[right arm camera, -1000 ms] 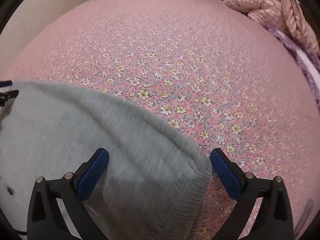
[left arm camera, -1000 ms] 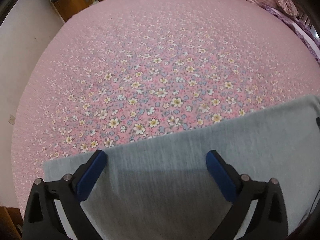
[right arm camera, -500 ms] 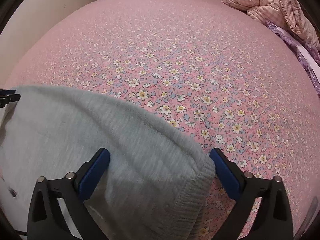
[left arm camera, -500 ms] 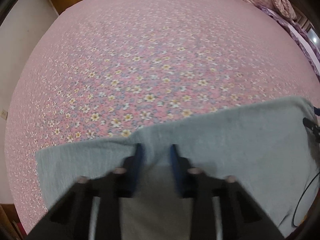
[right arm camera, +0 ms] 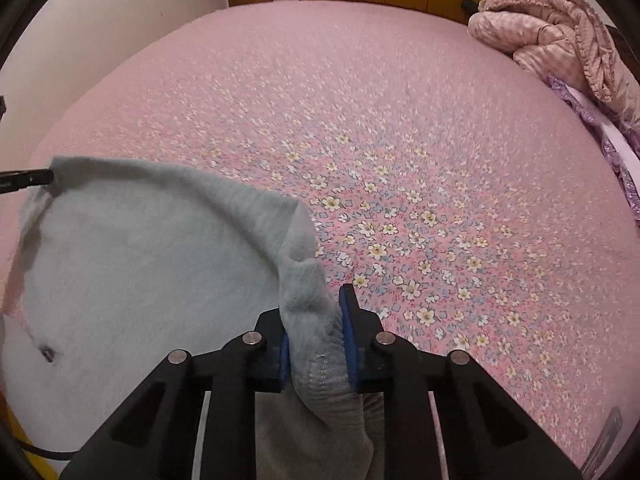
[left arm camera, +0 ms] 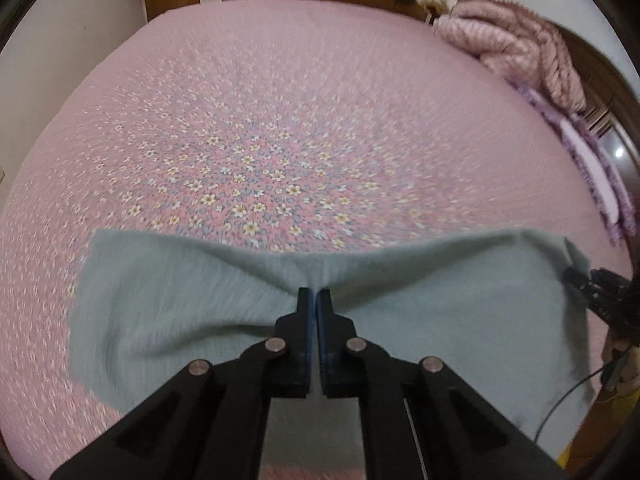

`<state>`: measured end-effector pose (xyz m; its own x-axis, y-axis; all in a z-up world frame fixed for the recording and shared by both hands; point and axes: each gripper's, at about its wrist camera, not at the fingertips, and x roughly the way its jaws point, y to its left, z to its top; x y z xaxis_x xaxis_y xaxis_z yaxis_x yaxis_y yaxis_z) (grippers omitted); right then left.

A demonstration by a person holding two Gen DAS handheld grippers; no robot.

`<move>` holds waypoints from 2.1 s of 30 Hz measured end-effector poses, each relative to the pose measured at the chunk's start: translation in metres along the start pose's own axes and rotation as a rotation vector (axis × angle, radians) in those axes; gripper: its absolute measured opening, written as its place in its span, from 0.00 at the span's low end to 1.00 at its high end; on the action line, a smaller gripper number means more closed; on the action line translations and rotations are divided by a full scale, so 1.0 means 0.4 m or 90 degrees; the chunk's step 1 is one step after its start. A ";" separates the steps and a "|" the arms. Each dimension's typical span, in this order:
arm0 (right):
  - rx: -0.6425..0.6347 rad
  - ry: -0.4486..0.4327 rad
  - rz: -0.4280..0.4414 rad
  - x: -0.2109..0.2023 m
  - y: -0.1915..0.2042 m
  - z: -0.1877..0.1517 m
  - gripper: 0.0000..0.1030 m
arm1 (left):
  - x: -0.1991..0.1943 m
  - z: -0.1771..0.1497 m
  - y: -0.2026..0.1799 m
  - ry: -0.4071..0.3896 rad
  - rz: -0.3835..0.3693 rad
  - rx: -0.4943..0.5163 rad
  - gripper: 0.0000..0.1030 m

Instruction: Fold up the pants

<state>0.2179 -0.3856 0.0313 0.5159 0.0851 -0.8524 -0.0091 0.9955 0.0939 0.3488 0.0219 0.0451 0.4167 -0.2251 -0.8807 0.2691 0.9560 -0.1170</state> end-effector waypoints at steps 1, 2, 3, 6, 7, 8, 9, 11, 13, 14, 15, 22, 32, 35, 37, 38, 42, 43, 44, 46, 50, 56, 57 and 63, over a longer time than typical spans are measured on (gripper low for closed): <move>-0.004 -0.008 0.002 -0.019 0.003 -0.006 0.21 | -0.022 -0.015 0.000 -0.012 -0.008 -0.007 0.02; -0.008 -0.013 0.003 -0.034 0.008 -0.011 0.21 | -0.040 -0.029 0.000 -0.022 -0.012 -0.013 0.02; -0.011 -0.016 0.004 -0.048 0.010 -0.017 0.21 | -0.059 -0.041 0.003 -0.030 -0.014 -0.020 0.02; -0.017 -0.023 0.011 -0.082 0.024 -0.035 0.21 | -0.110 -0.083 -0.003 -0.053 -0.021 -0.034 0.02; -0.016 -0.025 0.016 -0.092 0.022 -0.033 0.21 | -0.131 -0.098 -0.018 -0.060 -0.020 -0.035 0.02; -0.013 -0.029 0.021 -0.106 0.025 -0.039 0.21 | -0.146 -0.113 -0.023 -0.067 -0.019 -0.036 0.02; -0.011 -0.031 0.025 -0.115 0.027 -0.044 0.21 | -0.157 -0.124 -0.029 -0.074 -0.018 -0.038 0.02; -0.010 -0.035 0.034 -0.128 0.038 -0.054 0.21 | -0.182 -0.149 -0.040 -0.086 -0.022 -0.044 0.02; -0.013 -0.036 0.041 -0.136 0.049 -0.062 0.21 | -0.207 -0.182 -0.047 -0.094 -0.023 -0.049 0.02; -0.017 -0.036 0.042 -0.143 0.054 -0.070 0.21 | -0.223 -0.202 -0.054 -0.098 -0.022 -0.049 0.02; -0.021 -0.037 0.043 -0.149 0.061 -0.077 0.21 | -0.235 -0.220 -0.059 -0.102 -0.020 -0.048 0.02; -0.018 -0.046 0.056 -0.197 0.080 -0.148 0.21 | -0.297 -0.342 -0.085 -0.119 -0.023 -0.065 0.02; -0.002 -0.025 0.055 -0.237 0.067 -0.299 0.21 | -0.324 -0.512 -0.117 -0.100 -0.012 -0.077 0.02; 0.007 -0.007 0.052 -0.227 0.062 -0.339 0.21 | -0.299 -0.570 -0.118 -0.075 -0.009 -0.085 0.02; 0.016 0.001 0.051 -0.221 0.056 -0.363 0.21 | -0.274 -0.605 -0.112 -0.051 -0.020 -0.098 0.02; 0.018 0.002 0.049 -0.221 0.055 -0.369 0.21 | -0.263 -0.620 -0.110 -0.040 -0.026 -0.105 0.02; 0.020 0.001 0.028 -0.224 0.065 -0.386 0.23 | -0.231 -0.672 -0.101 -0.007 -0.035 -0.117 0.02; 0.020 0.004 0.019 -0.221 0.066 -0.380 0.26 | -0.230 -0.678 -0.100 -0.005 -0.036 -0.119 0.02; 0.017 0.007 0.009 -0.221 0.072 -0.382 0.29 | -0.234 -0.683 -0.098 -0.007 -0.040 -0.125 0.02; 0.014 0.010 -0.004 -0.224 0.079 -0.388 0.33 | -0.244 -0.684 -0.091 -0.010 -0.045 -0.140 0.02; 0.023 0.015 -0.016 -0.245 0.070 -0.408 0.38 | -0.263 -0.674 -0.073 -0.024 -0.049 -0.171 0.14; 0.057 0.019 -0.017 -0.311 0.052 -0.442 0.48 | -0.280 -0.636 -0.078 -0.049 -0.078 -0.203 0.43; 0.068 0.023 -0.013 -0.323 0.045 -0.445 0.48 | -0.280 -0.625 -0.085 -0.053 -0.077 -0.206 0.47; 0.202 0.037 0.064 -0.368 -0.013 -0.427 0.61 | -0.264 -0.586 -0.103 -0.038 -0.035 -0.228 0.50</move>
<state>-0.0042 -0.3963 0.0683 0.4763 0.1941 -0.8576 0.2139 0.9205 0.3271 0.0902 0.0506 0.0356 0.4635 -0.2779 -0.8414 -0.0243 0.9452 -0.3256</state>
